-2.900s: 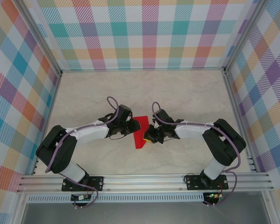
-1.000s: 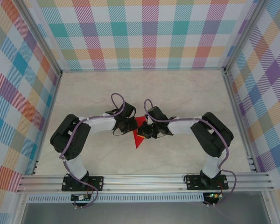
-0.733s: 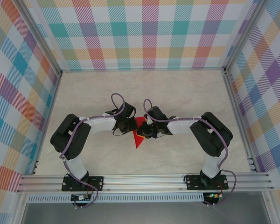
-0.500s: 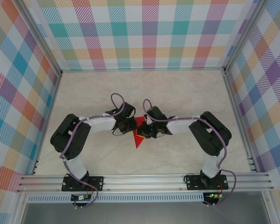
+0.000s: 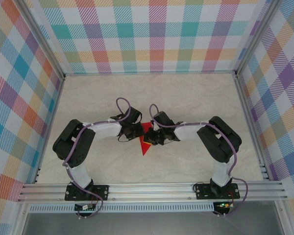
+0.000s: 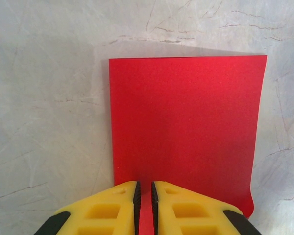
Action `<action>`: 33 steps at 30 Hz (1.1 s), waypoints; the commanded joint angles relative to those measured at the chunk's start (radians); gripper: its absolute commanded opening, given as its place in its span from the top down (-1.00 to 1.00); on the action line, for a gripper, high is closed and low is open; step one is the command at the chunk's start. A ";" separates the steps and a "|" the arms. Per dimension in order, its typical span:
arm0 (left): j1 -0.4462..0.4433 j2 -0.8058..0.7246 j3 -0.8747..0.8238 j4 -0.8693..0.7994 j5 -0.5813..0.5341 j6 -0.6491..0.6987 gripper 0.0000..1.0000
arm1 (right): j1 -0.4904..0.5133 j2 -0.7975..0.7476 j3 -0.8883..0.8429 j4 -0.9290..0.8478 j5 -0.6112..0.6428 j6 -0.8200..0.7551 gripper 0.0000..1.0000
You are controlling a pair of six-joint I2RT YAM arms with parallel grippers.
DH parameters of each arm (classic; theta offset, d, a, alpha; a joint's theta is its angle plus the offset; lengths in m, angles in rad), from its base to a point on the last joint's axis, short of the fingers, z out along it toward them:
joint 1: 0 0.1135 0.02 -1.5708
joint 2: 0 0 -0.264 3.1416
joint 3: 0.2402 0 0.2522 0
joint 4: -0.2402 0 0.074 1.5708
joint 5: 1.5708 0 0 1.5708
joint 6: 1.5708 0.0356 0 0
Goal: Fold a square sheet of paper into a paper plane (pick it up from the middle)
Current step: Third fold the triangle at the center of the table.
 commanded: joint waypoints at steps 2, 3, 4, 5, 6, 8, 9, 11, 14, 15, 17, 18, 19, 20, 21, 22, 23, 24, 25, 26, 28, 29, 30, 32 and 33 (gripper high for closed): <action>0.004 0.007 0.005 -0.027 0.022 0.019 0.68 | 0.006 0.021 0.031 0.042 -0.002 -0.021 0.77; 0.003 0.005 0.004 -0.028 0.022 0.018 0.68 | 0.006 0.022 0.030 0.048 -0.002 -0.017 0.77; 0.003 0.005 0.004 -0.027 0.022 0.018 0.69 | 0.006 0.022 0.028 0.053 -0.002 -0.014 0.77; 0.003 0.003 0.004 -0.028 0.022 0.018 0.69 | 0.006 0.022 0.028 0.056 0.000 -0.012 0.77; 0.003 0.002 0.004 -0.028 0.020 0.016 0.70 | 0.007 0.022 0.027 0.059 0.001 -0.009 0.77; 0.004 -0.001 0.002 -0.027 0.019 0.012 0.72 | 0.006 0.019 0.023 0.068 0.004 -0.005 0.77; 0.003 -0.002 0.003 -0.028 0.017 0.012 0.72 | 0.007 0.019 0.021 0.069 0.006 -0.004 0.77; 0.004 -0.007 0.002 -0.034 0.009 0.008 0.74 | 0.006 0.017 0.012 0.083 0.009 0.001 0.77; 0.003 -0.012 0.004 -0.043 -0.002 0.004 0.77 | 0.006 0.013 0.001 0.098 0.014 0.007 0.78; 0.004 -0.012 0.004 -0.048 -0.005 0.004 0.78 | 0.007 0.012 0.001 0.099 0.015 0.008 0.77; 0.004 -0.013 0.008 -0.055 -0.010 0.005 0.80 | 0.006 0.018 0.003 0.093 0.016 0.009 0.77; 0.005 -0.016 0.012 -0.061 -0.013 0.009 0.81 | 0.006 0.018 0.004 0.090 0.018 0.008 0.77; 0.005 -0.020 0.015 -0.066 -0.014 0.012 0.81 | 0.006 0.020 0.004 0.084 0.018 0.009 0.77; 0.006 -0.025 0.019 -0.070 -0.014 0.017 0.81 | 0.006 0.021 0.004 0.080 0.020 0.007 0.77; 0.008 -0.032 0.025 -0.072 -0.014 0.021 0.81 | 0.006 0.022 0.002 0.073 0.021 0.006 0.77; 0.011 -0.039 0.028 -0.075 -0.016 0.026 0.81 | 0.006 0.022 0.001 0.068 0.024 0.002 0.77; 0.015 -0.046 0.031 -0.076 -0.015 0.030 0.81 | 0.007 0.022 -0.001 0.064 0.026 0.002 0.77; 0.018 -0.053 0.034 -0.077 -0.014 0.035 0.81 | 0.006 0.020 -0.004 0.062 0.029 0.001 0.78; 0.025 -0.058 0.039 -0.077 -0.013 0.039 0.81 | 0.006 0.021 -0.006 0.059 0.029 0.001 0.78; 0.030 -0.061 0.040 -0.077 -0.011 0.043 0.81 | 0.006 0.020 -0.008 0.059 0.029 0.001 0.78; 0.038 -0.058 0.045 -0.076 -0.013 0.047 0.81 | 0.006 0.020 -0.010 0.060 0.031 0.000 0.78; 0.041 -0.052 0.046 -0.076 -0.013 0.049 0.82 | 0.006 0.019 -0.011 0.060 0.032 0.000 0.78; 0.044 -0.041 0.046 -0.076 -0.010 0.050 0.81 | 0.006 0.019 -0.012 0.061 0.032 0.001 0.78; 0.050 -0.024 0.048 -0.069 -0.001 0.050 0.83 | 0.007 0.018 -0.011 0.061 0.032 0.000 0.78; 0.052 -0.015 0.050 -0.066 0.001 0.051 0.84 | 0.006 0.018 -0.010 0.062 0.031 0.000 0.78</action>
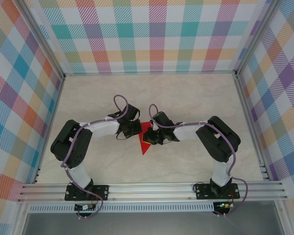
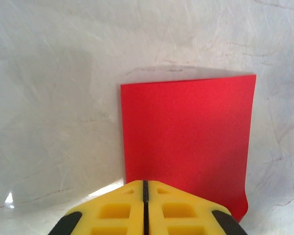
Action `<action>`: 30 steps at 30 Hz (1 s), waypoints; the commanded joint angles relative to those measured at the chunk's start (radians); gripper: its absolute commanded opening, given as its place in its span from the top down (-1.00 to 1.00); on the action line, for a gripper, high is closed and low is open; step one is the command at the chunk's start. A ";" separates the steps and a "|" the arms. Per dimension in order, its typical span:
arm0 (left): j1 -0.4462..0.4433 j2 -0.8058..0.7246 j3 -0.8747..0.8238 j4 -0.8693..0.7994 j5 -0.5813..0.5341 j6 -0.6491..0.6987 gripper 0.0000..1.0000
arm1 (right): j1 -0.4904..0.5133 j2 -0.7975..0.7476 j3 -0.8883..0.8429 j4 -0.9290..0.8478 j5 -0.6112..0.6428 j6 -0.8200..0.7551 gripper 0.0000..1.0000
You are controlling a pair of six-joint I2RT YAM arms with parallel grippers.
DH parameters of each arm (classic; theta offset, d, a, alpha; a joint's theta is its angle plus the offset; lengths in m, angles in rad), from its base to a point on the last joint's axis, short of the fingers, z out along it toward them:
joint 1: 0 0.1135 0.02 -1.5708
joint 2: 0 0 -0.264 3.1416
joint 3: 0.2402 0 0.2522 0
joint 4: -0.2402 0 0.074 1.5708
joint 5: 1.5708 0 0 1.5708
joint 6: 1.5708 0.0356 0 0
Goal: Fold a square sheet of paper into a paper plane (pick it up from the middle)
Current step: Third fold the triangle at the center of the table.
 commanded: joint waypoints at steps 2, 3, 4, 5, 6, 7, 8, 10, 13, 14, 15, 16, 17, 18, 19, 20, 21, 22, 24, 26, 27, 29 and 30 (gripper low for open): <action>0.013 0.024 0.030 -0.017 0.021 0.025 0.85 | 0.006 0.005 -0.010 0.029 0.013 -0.003 0.78; 0.013 0.032 0.033 -0.018 0.024 0.025 0.86 | 0.007 0.005 -0.008 0.028 0.013 -0.004 0.78; 0.013 0.040 0.034 -0.019 0.024 0.027 0.86 | 0.006 0.005 -0.007 0.027 0.013 -0.005 0.78; 0.013 0.045 0.036 -0.020 0.024 0.026 0.86 | 0.006 0.005 -0.007 0.028 0.012 -0.005 0.78; 0.013 0.051 0.035 -0.020 0.028 0.027 0.87 | 0.006 0.004 -0.005 0.030 0.011 -0.005 0.78; 0.013 0.056 0.035 -0.022 0.030 0.026 0.87 | 0.006 0.004 -0.005 0.031 0.011 -0.005 0.78; 0.013 0.060 0.035 -0.022 0.031 0.026 0.87 | 0.006 0.004 -0.004 0.031 0.011 -0.007 0.78; 0.013 0.066 0.031 -0.025 0.034 0.028 0.88 | 0.006 0.003 0.000 0.031 0.011 -0.007 0.78; 0.013 0.069 0.028 -0.025 0.039 0.027 0.88 | 0.006 0.005 0.002 0.027 0.014 -0.006 0.78; 0.013 0.070 0.025 -0.024 0.039 0.027 0.89 | 0.006 0.007 0.002 0.026 0.016 -0.007 0.78; 0.013 0.068 0.023 -0.026 0.038 0.028 0.89 | 0.006 0.009 0.005 0.022 0.019 -0.007 0.77; 0.013 0.069 0.024 -0.026 0.039 0.028 0.89 | 0.007 0.010 0.007 0.020 0.020 -0.009 0.76; 0.013 0.068 0.022 -0.027 0.040 0.029 0.89 | 0.006 0.011 0.009 0.015 0.023 -0.010 0.76; 0.013 0.068 0.022 -0.026 0.041 0.028 0.89 | 0.006 0.011 0.011 0.012 0.023 -0.011 0.75; 0.013 0.068 0.021 -0.025 0.041 0.028 0.89 | 0.006 0.011 0.013 0.008 0.024 -0.013 0.75; 0.013 0.066 0.021 -0.026 0.042 0.029 0.89 | 0.006 0.011 0.015 0.004 0.025 -0.015 0.76; 0.013 0.067 0.021 -0.026 0.042 0.029 0.89 | 0.006 0.011 0.016 0.000 0.025 -0.017 0.76; 0.013 0.066 0.022 -0.026 0.043 0.030 0.89 | 0.006 0.011 0.018 -0.004 0.025 -0.019 0.75; 0.013 0.065 0.021 -0.026 0.045 0.028 0.89 | 0.006 0.013 0.019 -0.013 0.025 -0.024 0.75; 0.013 0.063 0.022 -0.026 0.048 0.031 0.89 | 0.007 0.015 0.019 -0.017 0.025 -0.025 0.74; 0.013 0.062 0.021 -0.027 0.050 0.030 0.89 | 0.006 0.018 0.019 -0.019 0.022 -0.027 0.74; 0.013 0.061 0.022 -0.026 0.051 0.033 0.89 | 0.006 0.023 0.021 -0.019 0.015 -0.029 0.74; 0.013 0.060 0.022 -0.027 0.052 0.032 0.89 | 0.007 0.025 0.021 -0.018 0.012 -0.030 0.74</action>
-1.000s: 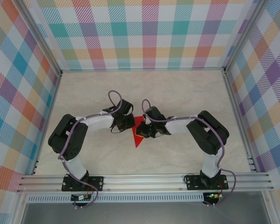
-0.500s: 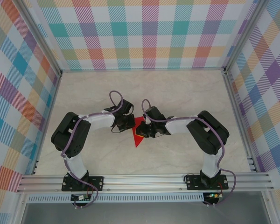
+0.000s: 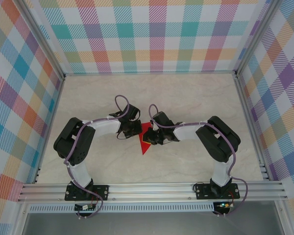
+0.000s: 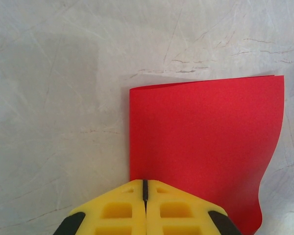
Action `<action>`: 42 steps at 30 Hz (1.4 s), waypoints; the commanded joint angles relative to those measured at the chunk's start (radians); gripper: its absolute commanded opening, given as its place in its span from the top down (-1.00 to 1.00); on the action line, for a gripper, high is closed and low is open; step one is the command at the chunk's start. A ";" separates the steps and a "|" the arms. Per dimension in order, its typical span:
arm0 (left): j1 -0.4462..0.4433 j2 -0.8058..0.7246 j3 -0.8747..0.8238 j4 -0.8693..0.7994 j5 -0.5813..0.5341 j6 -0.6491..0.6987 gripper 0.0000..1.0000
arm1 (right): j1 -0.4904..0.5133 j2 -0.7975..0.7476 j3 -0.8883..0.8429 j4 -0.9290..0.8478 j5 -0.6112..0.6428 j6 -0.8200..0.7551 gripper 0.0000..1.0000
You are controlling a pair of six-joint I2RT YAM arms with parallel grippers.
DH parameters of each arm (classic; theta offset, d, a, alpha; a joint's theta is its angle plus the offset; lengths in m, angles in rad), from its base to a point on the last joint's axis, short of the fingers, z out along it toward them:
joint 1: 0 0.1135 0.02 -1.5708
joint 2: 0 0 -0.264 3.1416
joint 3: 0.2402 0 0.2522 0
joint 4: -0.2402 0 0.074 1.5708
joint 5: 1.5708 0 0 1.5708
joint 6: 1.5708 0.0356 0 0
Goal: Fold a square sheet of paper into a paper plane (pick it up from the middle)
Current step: Third fold the triangle at the center of the table.
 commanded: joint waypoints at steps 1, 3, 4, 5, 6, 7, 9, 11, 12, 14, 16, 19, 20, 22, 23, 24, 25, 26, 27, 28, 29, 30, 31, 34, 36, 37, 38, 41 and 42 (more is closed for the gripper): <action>0.007 0.012 0.007 -0.030 0.027 0.013 0.89 | 0.006 0.025 0.020 -0.009 0.002 -0.027 0.73; 0.006 0.012 0.007 -0.032 0.027 0.015 0.89 | 0.006 0.027 0.022 -0.008 -0.001 -0.029 0.73; 0.006 0.011 0.006 -0.032 0.028 0.015 0.89 | 0.006 0.028 0.023 -0.008 -0.003 -0.030 0.73; 0.006 0.012 0.006 -0.032 0.029 0.015 0.89 | 0.006 0.030 0.025 -0.010 -0.003 -0.030 0.73; 0.006 0.012 0.006 -0.032 0.030 0.015 0.89 | 0.006 0.032 0.025 -0.007 -0.004 -0.030 0.73; 0.007 0.012 0.006 -0.031 0.030 0.015 0.89 | 0.006 0.033 0.026 -0.007 -0.004 -0.029 0.73; 0.006 0.010 0.007 -0.032 0.029 0.015 0.89 | 0.007 0.036 0.027 -0.007 -0.004 -0.028 0.73; 0.006 0.010 0.007 -0.031 0.030 0.015 0.89 | 0.006 0.038 0.027 -0.001 -0.006 -0.027 0.73; 0.007 0.009 0.007 -0.031 0.031 0.015 0.89 | 0.006 0.038 0.027 0.002 -0.008 -0.026 0.73; 0.006 0.010 0.006 -0.031 0.032 0.015 0.89 | 0.006 0.039 0.026 0.005 -0.008 -0.024 0.73; 0.007 0.010 0.006 -0.030 0.033 0.016 0.89 | 0.006 0.039 0.029 0.000 -0.004 -0.025 0.73; 0.006 0.008 0.007 -0.032 0.033 0.015 0.89 | 0.006 0.044 0.028 -0.011 0.002 -0.026 0.71; 0.006 0.007 0.007 -0.031 0.033 0.015 0.89 | 0.006 0.045 0.028 -0.012 0.003 -0.026 0.70; 0.006 0.003 0.009 -0.032 0.031 0.015 0.89 | 0.007 0.049 0.028 -0.021 0.005 -0.029 0.64; 0.007 0.001 0.011 -0.032 0.029 0.016 0.89 | 0.007 0.050 0.028 -0.027 0.006 -0.029 0.61; 0.007 -0.005 0.015 -0.032 0.025 0.015 0.89 | 0.006 0.050 0.028 -0.034 0.008 -0.030 0.56; 0.008 -0.013 0.021 -0.070 0.020 0.015 0.89 | 0.006 0.050 0.028 -0.037 0.010 -0.032 0.52; 0.009 -0.021 0.026 -0.077 0.014 0.015 0.88 | 0.006 0.050 0.027 -0.040 0.011 -0.032 0.49; 0.013 -0.036 0.030 -0.084 0.010 0.015 0.88 | 0.006 0.049 0.024 -0.042 0.012 -0.035 0.46; 0.020 -0.047 0.032 -0.088 0.007 0.015 0.88 | 0.006 0.049 0.022 -0.040 0.012 -0.037 0.45; 0.029 -0.059 0.034 -0.094 0.005 0.015 0.88 | 0.006 0.047 0.020 -0.041 0.014 -0.039 0.44; 0.040 -0.072 0.037 -0.101 0.004 0.019 0.88 | 0.006 0.047 0.018 -0.041 0.015 -0.041 0.44; 0.049 -0.082 0.037 -0.107 0.004 0.022 0.88 | 0.006 0.047 0.017 -0.042 0.014 -0.042 0.43; 0.077 -0.111 0.023 -0.109 0.026 0.027 0.87 | 0.006 0.045 0.014 -0.039 0.013 -0.048 0.43; 0.088 -0.128 0.008 -0.102 0.040 0.027 0.87 | 0.006 0.043 0.013 -0.036 0.014 -0.050 0.44; 0.091 -0.140 -0.004 -0.096 0.048 0.024 0.87 | 0.007 0.042 0.013 -0.037 0.015 -0.049 0.46; 0.093 -0.151 -0.012 -0.089 0.056 0.023 0.87 | 0.006 0.041 0.012 -0.036 0.016 -0.052 0.48; 0.093 -0.179 -0.050 -0.063 0.086 0.011 0.87 | 0.006 0.041 0.011 -0.032 0.015 -0.053 0.53; 0.092 -0.186 -0.060 -0.052 0.099 0.007 0.87 | 0.007 0.041 0.010 -0.030 0.015 -0.053 0.55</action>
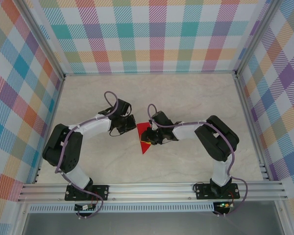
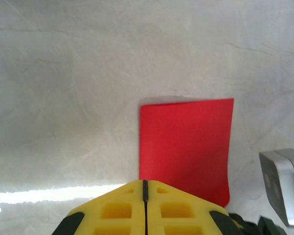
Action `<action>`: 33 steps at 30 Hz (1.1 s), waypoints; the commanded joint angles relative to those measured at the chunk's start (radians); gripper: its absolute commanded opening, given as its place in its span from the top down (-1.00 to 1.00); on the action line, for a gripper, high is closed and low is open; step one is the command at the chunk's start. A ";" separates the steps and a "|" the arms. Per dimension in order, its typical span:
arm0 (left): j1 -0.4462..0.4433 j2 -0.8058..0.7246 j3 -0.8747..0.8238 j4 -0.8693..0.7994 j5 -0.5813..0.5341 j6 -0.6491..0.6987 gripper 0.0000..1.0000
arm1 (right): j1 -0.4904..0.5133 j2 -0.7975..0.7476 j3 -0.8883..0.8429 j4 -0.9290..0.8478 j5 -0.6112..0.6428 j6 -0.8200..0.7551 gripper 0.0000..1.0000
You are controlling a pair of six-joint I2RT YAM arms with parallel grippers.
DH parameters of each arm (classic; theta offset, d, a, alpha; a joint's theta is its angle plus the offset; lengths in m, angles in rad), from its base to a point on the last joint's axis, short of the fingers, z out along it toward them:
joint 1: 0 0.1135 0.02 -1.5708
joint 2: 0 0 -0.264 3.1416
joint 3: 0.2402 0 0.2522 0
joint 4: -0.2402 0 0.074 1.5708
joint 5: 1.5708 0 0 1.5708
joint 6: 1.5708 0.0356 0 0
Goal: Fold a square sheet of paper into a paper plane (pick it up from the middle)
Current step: Third fold the triangle at the center of the table.
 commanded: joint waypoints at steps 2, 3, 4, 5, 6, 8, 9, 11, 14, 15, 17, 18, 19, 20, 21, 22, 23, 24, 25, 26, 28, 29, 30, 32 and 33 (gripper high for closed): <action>0.007 -0.052 -0.060 0.016 0.069 -0.007 0.87 | 0.007 0.022 -0.011 -0.023 0.035 -0.029 0.58; 0.008 -0.059 -0.072 0.033 0.077 -0.010 0.87 | 0.006 0.021 -0.011 -0.024 0.036 -0.028 0.60; 0.007 -0.066 -0.081 0.054 0.085 -0.012 0.87 | 0.006 0.021 -0.011 -0.026 0.037 -0.028 0.61; 0.008 -0.074 -0.091 0.061 0.096 -0.016 0.87 | 0.006 0.022 -0.011 -0.029 0.038 -0.029 0.62; 0.007 -0.081 -0.102 0.067 0.105 -0.018 0.87 | 0.006 0.022 -0.011 -0.030 0.039 -0.028 0.66; 0.005 -0.092 -0.120 0.080 0.126 -0.022 0.87 | 0.006 0.023 -0.011 -0.034 0.043 -0.028 0.72; 0.004 -0.097 -0.130 0.088 0.136 -0.025 0.87 | 0.006 0.025 -0.011 -0.035 0.045 -0.026 0.78; 0.001 -0.106 -0.149 0.106 0.154 -0.032 0.87 | 0.006 0.026 -0.007 -0.042 0.048 -0.027 0.86; -0.013 -0.106 -0.177 0.139 0.179 -0.047 0.87 | 0.006 0.026 -0.009 -0.049 0.053 -0.026 0.93; -0.020 -0.103 -0.184 0.150 0.186 -0.050 0.87 | 0.006 0.026 -0.009 -0.052 0.054 -0.027 0.94; -0.035 -0.097 -0.190 0.165 0.189 -0.054 0.87 | 0.006 0.026 -0.009 -0.054 0.056 -0.026 0.97; -0.043 -0.090 -0.191 0.172 0.190 -0.058 0.87 | 0.006 0.026 -0.011 -0.054 0.057 -0.025 0.98; -0.052 -0.082 -0.191 0.178 0.192 -0.060 0.88 | 0.006 0.027 -0.011 -0.057 0.057 -0.025 0.98; -0.057 -0.076 -0.190 0.183 0.193 -0.061 0.88 | 0.007 0.027 -0.011 -0.058 0.057 -0.025 0.99; -0.065 -0.068 -0.186 0.188 0.196 -0.062 0.89 | 0.006 0.027 -0.011 -0.058 0.059 -0.025 0.99; -0.072 -0.058 -0.182 0.191 0.196 -0.063 0.89 | 0.007 0.029 -0.011 -0.058 0.059 -0.025 1.00; -0.077 -0.050 -0.178 0.193 0.196 -0.062 0.90 | 0.006 0.029 -0.011 -0.060 0.059 -0.025 1.00; -0.083 -0.041 -0.175 0.192 0.193 -0.063 0.91 | 0.006 0.030 -0.011 -0.060 0.059 -0.023 1.00; -0.087 -0.032 -0.171 0.191 0.187 -0.064 0.92 | 0.006 0.031 -0.011 -0.060 0.059 -0.023 1.00; -0.090 -0.025 -0.167 0.190 0.183 -0.065 0.93 | 0.006 0.032 -0.009 -0.062 0.059 -0.023 1.00; -0.094 -0.007 -0.165 0.186 0.168 -0.070 0.95 | 0.006 0.032 -0.009 -0.060 0.058 -0.021 1.00; -0.096 -0.001 -0.165 0.186 0.167 -0.073 0.97 | 0.006 0.032 -0.009 -0.060 0.058 -0.020 1.00; -0.098 0.004 -0.166 0.191 0.167 -0.077 0.97 | 0.006 0.032 -0.008 -0.060 0.059 -0.020 1.00; -0.102 0.012 -0.166 0.202 0.170 -0.082 0.98 | 0.006 0.033 -0.007 -0.061 0.059 -0.019 1.00; -0.104 0.015 -0.166 0.205 0.175 -0.083 0.99 | 0.006 0.033 -0.006 -0.061 0.059 -0.018 1.00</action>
